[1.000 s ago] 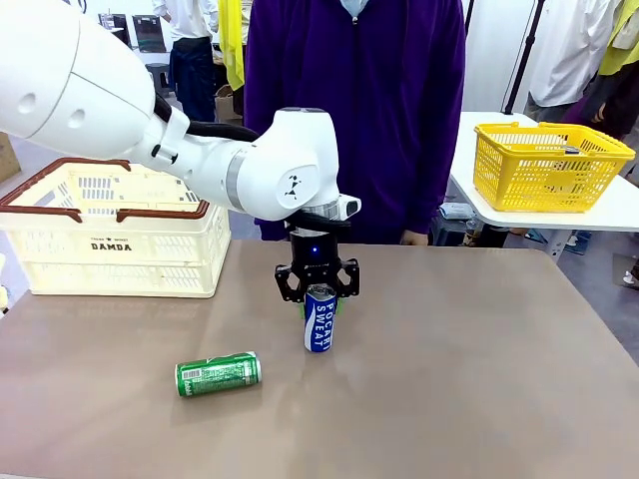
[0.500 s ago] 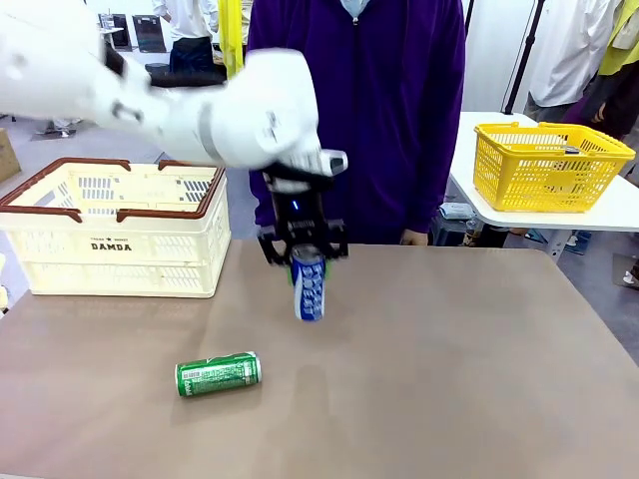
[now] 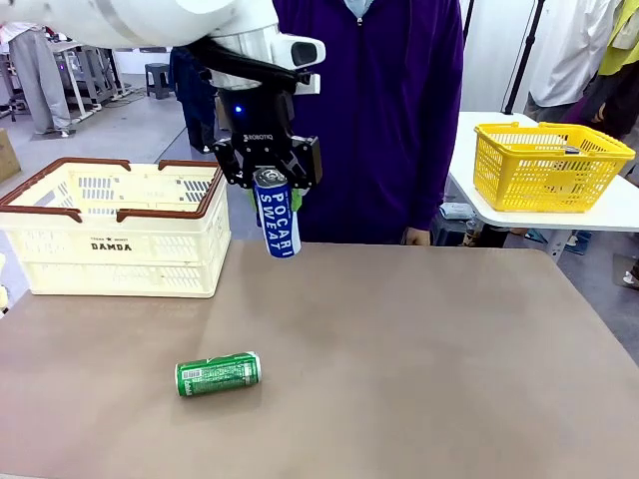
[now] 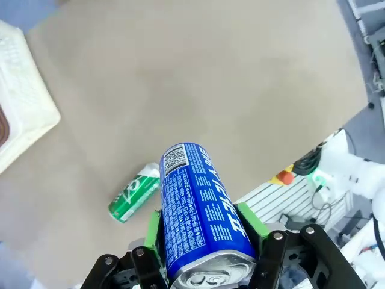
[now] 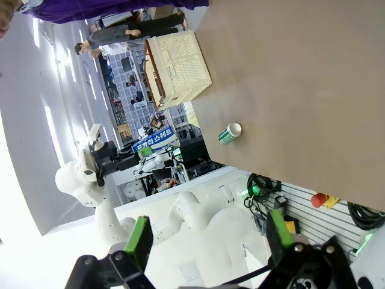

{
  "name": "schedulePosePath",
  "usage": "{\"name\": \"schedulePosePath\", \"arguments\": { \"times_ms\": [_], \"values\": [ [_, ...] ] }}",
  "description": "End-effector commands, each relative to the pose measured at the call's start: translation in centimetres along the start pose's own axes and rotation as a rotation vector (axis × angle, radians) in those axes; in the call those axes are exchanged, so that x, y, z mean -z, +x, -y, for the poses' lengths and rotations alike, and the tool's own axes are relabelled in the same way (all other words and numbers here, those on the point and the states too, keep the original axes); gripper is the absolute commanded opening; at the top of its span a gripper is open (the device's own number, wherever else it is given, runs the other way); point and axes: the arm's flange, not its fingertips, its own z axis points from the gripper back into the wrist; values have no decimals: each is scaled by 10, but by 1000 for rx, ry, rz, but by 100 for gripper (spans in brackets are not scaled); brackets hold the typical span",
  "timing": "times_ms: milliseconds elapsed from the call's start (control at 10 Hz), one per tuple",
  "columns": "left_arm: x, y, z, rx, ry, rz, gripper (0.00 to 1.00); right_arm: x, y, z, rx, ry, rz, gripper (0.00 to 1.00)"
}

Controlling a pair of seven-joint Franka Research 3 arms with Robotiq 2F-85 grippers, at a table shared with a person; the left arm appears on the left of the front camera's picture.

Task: Place the drinks into the Shopping basket.
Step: Pick up one drink and place it into the Shopping basket.

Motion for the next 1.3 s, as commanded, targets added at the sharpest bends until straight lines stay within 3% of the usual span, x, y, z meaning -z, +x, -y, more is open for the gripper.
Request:
{"name": "schedulePosePath", "arguments": {
  "times_ms": [0, 400, 500, 600, 700, 900, 1200],
  "values": [
    [6, 11, 0, -2, 47, -39, 0, -4, -1, -5, 13, 1, -3, 100],
    [14, 3, -2, 4, 20, -30, 0, -4, -1, -5, 13, 1, -3, 100],
    [-12, 18, -25, -36, 10, 47, 0, -4, -1, -5, 13, 1, -3, 100],
    [-56, 37, -64, -80, 52, 194, 0, -4, -1, -5, 13, 1, -3, 100],
    [-87, 54, -98, -43, 75, 223, 0, -4, -1, -5, 13, 1, -3, 100],
    [-118, 89, -183, 35, 183, 141, 0, -4, -1, -5, 13, 1, -3, 100],
    [-92, 92, -307, 4, 171, 27, 0, -4, -1, -5, 13, 1, -3, 100]
  ]
}}
